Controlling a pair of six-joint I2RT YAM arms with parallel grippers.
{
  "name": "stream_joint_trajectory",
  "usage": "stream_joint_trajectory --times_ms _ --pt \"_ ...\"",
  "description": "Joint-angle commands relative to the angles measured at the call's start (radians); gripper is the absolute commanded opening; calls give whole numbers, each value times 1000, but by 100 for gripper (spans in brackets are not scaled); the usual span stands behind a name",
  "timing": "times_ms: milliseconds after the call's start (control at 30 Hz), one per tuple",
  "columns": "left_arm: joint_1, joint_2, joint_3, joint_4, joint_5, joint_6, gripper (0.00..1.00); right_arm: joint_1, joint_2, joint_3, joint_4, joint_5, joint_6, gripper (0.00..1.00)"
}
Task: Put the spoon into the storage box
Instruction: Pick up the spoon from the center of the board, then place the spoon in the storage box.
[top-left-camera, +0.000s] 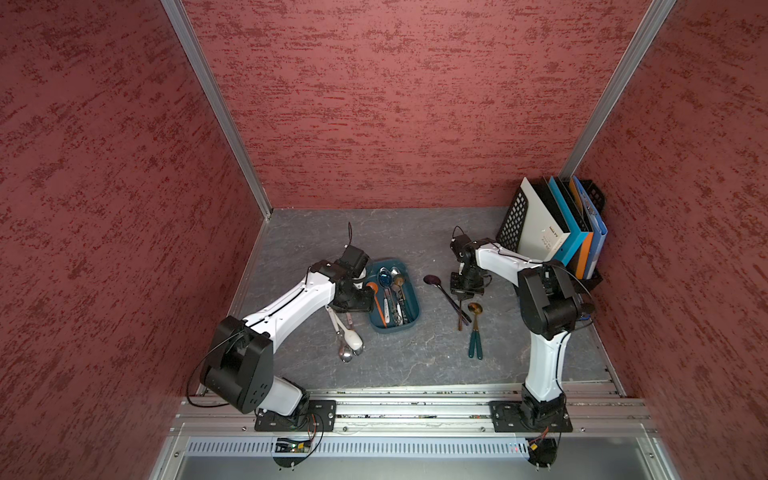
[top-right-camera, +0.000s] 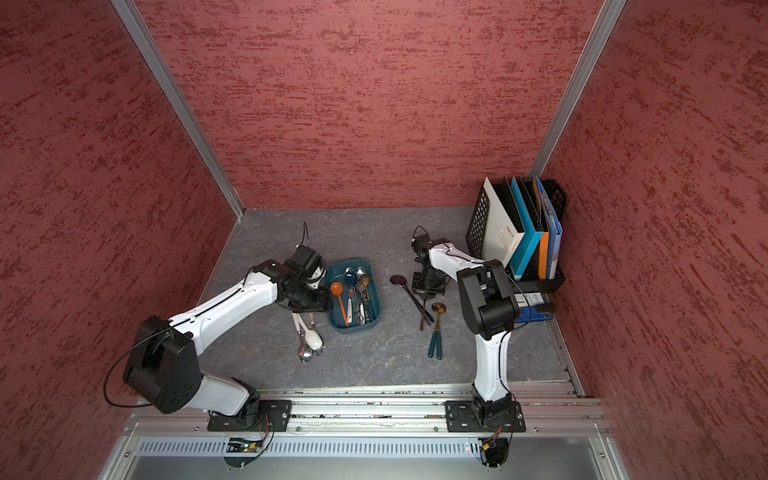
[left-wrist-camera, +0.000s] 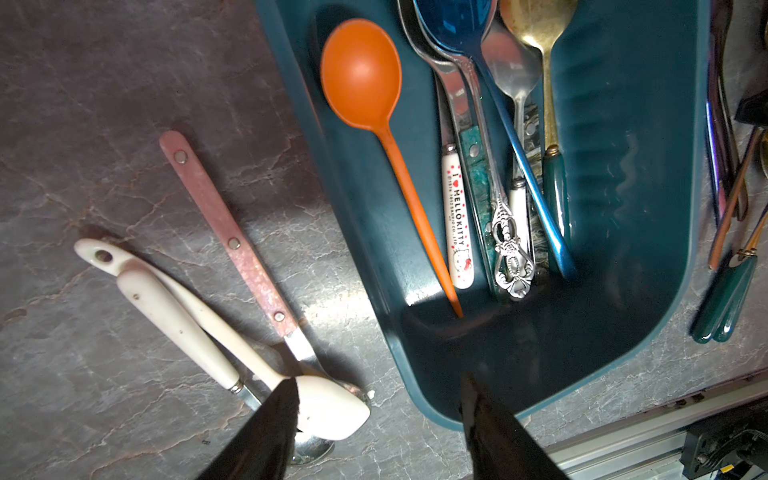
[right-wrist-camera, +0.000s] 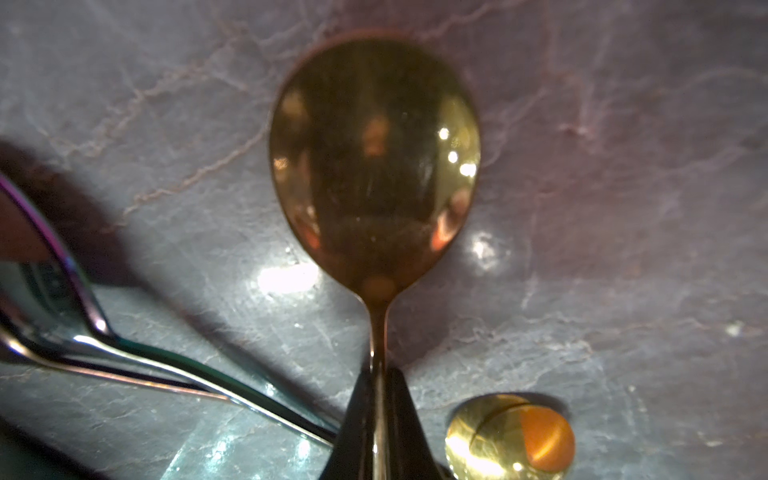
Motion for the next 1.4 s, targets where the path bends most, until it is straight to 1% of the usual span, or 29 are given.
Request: stream_joint_trajectory --times_ms 0,233,400,500,767,933,1133,1267,1367 --pt "13 -32 -23 11 -13 8 65 15 35 -11 47 -31 -2 6" --pt "64 -64 -62 53 46 -6 65 15 -5 22 29 -22 -14 4" --pt "148 -118 -103 96 128 -36 65 16 -59 41 -6 -15 -54 3" --pt "214 -156 -137 124 179 -55 65 16 -86 68 -43 -3 -70 2" --pt "343 -223 -214 157 260 -74 66 41 -113 180 -133 -1 -89 1" --pt "401 -253 -266 189 315 -102 66 104 -81 301 -204 -8 -97 2" --pt "465 -279 -320 218 374 -118 66 199 -19 452 -244 -33 -91 2" --pt "484 -283 -334 217 387 -116 66 273 63 572 -276 -57 -88 2" --pt "487 -291 -335 206 383 -106 66 323 114 611 -279 -66 -88 2"
